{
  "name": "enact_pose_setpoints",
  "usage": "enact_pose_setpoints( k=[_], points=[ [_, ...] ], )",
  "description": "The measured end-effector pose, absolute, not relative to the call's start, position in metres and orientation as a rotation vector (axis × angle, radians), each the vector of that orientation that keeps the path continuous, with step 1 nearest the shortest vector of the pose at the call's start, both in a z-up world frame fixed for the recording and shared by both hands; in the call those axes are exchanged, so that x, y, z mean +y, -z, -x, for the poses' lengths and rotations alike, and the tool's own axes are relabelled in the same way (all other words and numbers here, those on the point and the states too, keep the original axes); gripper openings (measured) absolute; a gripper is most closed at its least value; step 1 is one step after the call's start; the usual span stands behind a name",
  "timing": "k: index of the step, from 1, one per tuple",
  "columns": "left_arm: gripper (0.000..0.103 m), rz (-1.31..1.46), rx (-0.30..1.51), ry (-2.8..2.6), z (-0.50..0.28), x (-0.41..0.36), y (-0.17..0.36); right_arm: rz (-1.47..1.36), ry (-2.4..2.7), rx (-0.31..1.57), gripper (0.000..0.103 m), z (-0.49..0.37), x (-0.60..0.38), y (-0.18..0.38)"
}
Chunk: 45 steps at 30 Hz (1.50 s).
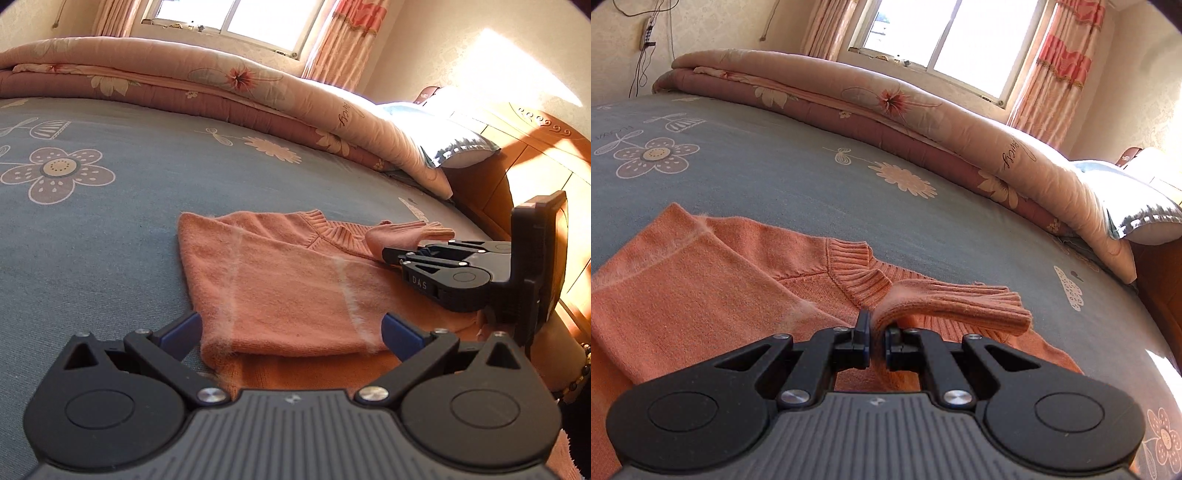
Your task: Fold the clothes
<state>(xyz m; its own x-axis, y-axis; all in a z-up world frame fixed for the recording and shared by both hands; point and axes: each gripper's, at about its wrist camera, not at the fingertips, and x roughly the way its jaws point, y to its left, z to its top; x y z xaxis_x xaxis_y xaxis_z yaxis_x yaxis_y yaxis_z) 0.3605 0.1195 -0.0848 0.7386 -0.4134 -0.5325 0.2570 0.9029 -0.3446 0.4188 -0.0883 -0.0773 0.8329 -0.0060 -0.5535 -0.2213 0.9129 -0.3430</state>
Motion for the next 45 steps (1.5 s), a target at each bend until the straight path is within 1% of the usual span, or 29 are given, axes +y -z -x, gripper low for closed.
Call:
enact_pose_setpoints(
  k=[9,12,14,24,29,31,35,40,41,45],
  points=[
    [0.102,0.276,0.644,0.363,-0.360,0.123,0.085,0.781,-0.152,0.531,0.012,-0.397,-0.053,0.115],
    [0.102,0.281,0.650,0.358,-0.361,0.124,0.086,0.764,-0.163,0.522,0.012,-0.394,-0.052,0.111],
    [0.102,0.278,0.649,0.355,-0.361,0.123,0.086,0.757,-0.163,0.510,0.009,-0.392,-0.052,0.109],
    [0.102,0.300,0.652,0.338,-0.363,0.128,0.087,0.796,-0.140,0.400,0.008,-0.370,-0.048,0.102],
    [0.102,0.304,0.663,0.342,-0.364,0.126,0.089,0.851,-0.188,0.481,0.008,-0.370,-0.043,0.119],
    [0.102,0.292,0.666,0.344,-0.364,0.126,0.090,0.846,-0.186,0.485,0.009,-0.372,-0.041,0.121],
    [0.102,0.287,0.669,0.344,-0.365,0.124,0.090,0.856,-0.195,0.480,0.013,-0.374,-0.036,0.121],
    [0.102,0.298,0.669,0.337,-0.364,0.127,0.091,0.864,-0.205,0.475,0.013,-0.379,-0.030,0.121],
    [0.102,0.303,0.670,0.340,-0.364,0.128,0.091,0.857,-0.206,0.479,0.010,-0.381,-0.029,0.121],
    [0.102,0.327,0.661,0.335,-0.365,0.135,0.088,0.785,-0.218,0.458,0.009,-0.379,-0.035,0.114]
  ],
)
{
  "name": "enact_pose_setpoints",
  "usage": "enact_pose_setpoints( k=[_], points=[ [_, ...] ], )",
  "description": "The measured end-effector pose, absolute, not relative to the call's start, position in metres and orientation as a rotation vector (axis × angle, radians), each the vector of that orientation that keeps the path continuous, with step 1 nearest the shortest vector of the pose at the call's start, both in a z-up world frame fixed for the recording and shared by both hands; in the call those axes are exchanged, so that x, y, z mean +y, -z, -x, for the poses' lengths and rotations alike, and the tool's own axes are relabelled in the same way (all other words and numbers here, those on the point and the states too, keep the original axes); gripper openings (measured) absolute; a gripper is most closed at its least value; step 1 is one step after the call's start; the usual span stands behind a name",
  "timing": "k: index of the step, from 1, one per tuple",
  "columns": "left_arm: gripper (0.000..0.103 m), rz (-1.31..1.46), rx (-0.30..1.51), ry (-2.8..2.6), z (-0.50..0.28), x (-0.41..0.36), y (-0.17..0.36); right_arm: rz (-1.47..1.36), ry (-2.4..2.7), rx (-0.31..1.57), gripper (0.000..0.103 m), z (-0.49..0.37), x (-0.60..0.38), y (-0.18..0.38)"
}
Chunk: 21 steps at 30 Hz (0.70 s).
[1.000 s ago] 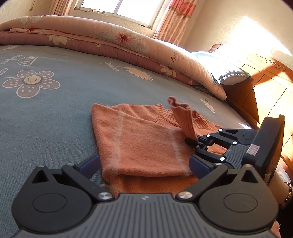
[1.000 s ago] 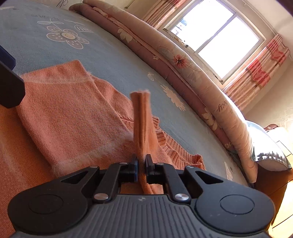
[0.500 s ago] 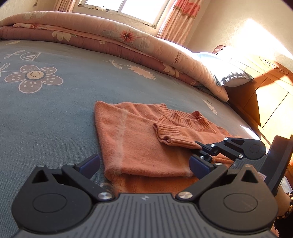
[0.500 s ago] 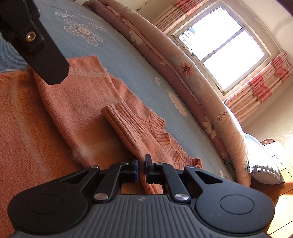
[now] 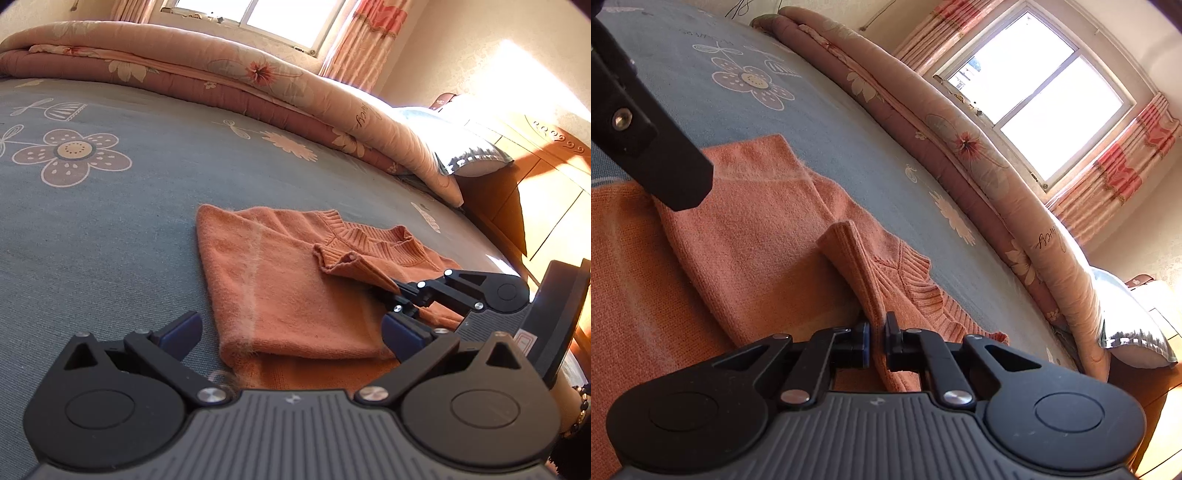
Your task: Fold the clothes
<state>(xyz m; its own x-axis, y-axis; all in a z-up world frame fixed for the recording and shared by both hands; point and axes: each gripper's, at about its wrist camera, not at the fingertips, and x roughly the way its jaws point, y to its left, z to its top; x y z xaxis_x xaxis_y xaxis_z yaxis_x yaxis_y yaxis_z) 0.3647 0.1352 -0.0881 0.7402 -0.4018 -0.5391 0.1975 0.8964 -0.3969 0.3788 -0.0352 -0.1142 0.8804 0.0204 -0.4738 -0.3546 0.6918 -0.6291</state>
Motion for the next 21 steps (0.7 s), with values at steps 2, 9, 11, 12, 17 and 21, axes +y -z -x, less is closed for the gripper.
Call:
enact_pose_setpoints(
  k=[2,9,11,12,17,21],
  points=[
    [0.102,0.366,0.651,0.332,-0.365,0.143,0.087,0.783,-0.244,0.445,0.009,-0.375,-0.036,0.113],
    [0.102,0.455,0.661,0.291,-0.371,0.160,0.091,0.881,-0.323,0.415,0.009,-0.361,-0.023,0.124],
    [0.102,0.455,0.662,0.293,-0.372,0.160,0.091,0.874,-0.321,0.419,0.009,-0.361,-0.023,0.125],
    [0.102,0.451,0.660,0.294,-0.372,0.160,0.091,0.868,-0.320,0.421,0.009,-0.362,-0.023,0.124],
    [0.102,0.442,0.662,0.296,-0.372,0.158,0.091,0.869,-0.316,0.417,0.009,-0.362,-0.021,0.121],
    [0.102,0.433,0.666,0.287,-0.371,0.158,0.092,0.874,-0.313,0.444,0.011,-0.363,-0.020,0.120]
  ],
)
